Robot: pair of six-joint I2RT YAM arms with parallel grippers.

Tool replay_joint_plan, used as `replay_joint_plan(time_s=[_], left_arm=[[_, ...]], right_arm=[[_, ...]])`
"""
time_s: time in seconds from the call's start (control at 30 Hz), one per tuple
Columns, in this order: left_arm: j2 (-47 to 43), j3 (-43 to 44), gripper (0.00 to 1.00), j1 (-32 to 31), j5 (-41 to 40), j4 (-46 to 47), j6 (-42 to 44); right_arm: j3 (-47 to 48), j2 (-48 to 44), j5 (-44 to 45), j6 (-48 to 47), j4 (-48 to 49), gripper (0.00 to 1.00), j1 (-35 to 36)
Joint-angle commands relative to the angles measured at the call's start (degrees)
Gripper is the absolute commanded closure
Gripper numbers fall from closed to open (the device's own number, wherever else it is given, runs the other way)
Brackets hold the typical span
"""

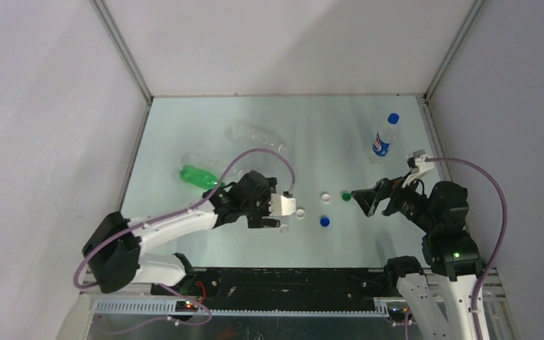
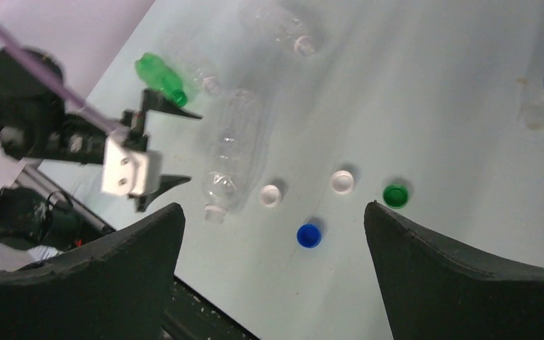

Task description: Screw on the bottle caps

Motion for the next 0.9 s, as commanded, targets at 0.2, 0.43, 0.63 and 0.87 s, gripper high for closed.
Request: replay_joint_plan(time_s=[0.2,0.43,0.63,0.87], left_arm=[[13.2,14.4,0.00,0.4,3.6,-2.8,11.5],[20.9,20.3,0.00,0.4,8.6,-7.1,9.7],[25.8,23.6,0.01,1.6,10.5,-6.0,6.9],[28.4,26.3,0.10,3.5,12.2,-8.1,0.7]], right_arm=[[0.6,-5.5,8.4,-2.5,-4.7,0.01,11.3],[0.9,-6.0,10.6,-0.6,-4.4,0.01,10.6],[1.0,-4.1,11.1,-0.8,-3.9,0.01,10.1],[1.1,-2.4,10.3,-0.3,-3.5,0.01,9.4]])
